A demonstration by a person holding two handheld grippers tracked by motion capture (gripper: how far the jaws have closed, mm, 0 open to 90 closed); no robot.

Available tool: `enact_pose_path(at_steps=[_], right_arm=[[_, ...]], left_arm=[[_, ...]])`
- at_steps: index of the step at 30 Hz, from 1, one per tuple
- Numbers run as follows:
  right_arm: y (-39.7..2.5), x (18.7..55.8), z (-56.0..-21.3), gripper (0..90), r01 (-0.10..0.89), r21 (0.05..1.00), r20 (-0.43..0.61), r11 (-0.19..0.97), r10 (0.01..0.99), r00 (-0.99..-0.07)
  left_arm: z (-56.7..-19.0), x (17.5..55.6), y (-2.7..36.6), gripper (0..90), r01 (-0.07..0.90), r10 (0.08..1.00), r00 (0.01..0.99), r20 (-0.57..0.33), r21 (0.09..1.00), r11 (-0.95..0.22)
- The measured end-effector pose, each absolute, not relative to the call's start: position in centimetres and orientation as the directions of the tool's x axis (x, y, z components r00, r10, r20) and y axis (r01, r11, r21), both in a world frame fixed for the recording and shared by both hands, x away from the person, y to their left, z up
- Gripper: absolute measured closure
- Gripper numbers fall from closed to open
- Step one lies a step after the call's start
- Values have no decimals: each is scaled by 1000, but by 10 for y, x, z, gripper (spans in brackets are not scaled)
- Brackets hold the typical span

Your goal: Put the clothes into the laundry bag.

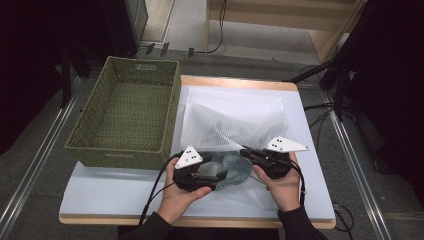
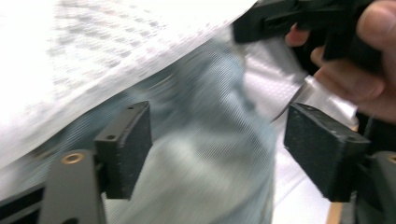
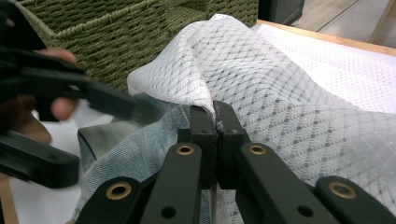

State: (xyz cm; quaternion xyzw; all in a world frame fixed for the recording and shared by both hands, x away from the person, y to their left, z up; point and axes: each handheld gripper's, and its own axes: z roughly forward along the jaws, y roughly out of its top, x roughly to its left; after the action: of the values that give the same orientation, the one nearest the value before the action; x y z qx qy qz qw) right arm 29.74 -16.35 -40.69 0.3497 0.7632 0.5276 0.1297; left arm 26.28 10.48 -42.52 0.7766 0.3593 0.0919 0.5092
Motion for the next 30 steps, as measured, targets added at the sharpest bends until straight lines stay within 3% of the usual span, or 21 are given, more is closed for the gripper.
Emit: enact_pose_path(at_steps=[6,9,10,11,13,15,21,24,27,30], right_arm=[[-159,298,-410,898,401,892,170,210,666,-726],[-157,297,-413,898,399,890,165,220,661,-732],[-157,297,-413,898,400,890,167,219,659,-733],[-156,297,-414,898,398,891,169,219,654,-737],[-154,296,-414,898,397,891,170,221,648,-742],[-151,295,-413,898,390,893,164,225,643,-748],[-147,283,-394,898,325,924,138,203,617,-775],[-146,277,-383,898,300,935,128,190,609,-783],[-147,278,-383,898,325,924,133,201,629,-766],[-153,287,-398,898,374,900,134,226,672,-728]], left_arm=[[-464,267,100,39,589,722,668,-180,721,-365],[-465,268,96,216,582,736,662,-141,716,-386],[-463,269,94,317,571,730,673,-123,714,-406],[-462,269,93,495,569,727,676,-119,712,-413],[-459,270,91,709,578,715,681,-158,716,-392],[-457,271,88,771,580,699,689,-191,725,-372],[-430,269,73,795,511,704,670,-236,835,-206],[-424,275,62,791,467,759,618,-207,872,-143],[-443,300,52,769,532,780,592,-202,825,-190],[-464,307,59,650,579,761,597,-255,793,-188]])
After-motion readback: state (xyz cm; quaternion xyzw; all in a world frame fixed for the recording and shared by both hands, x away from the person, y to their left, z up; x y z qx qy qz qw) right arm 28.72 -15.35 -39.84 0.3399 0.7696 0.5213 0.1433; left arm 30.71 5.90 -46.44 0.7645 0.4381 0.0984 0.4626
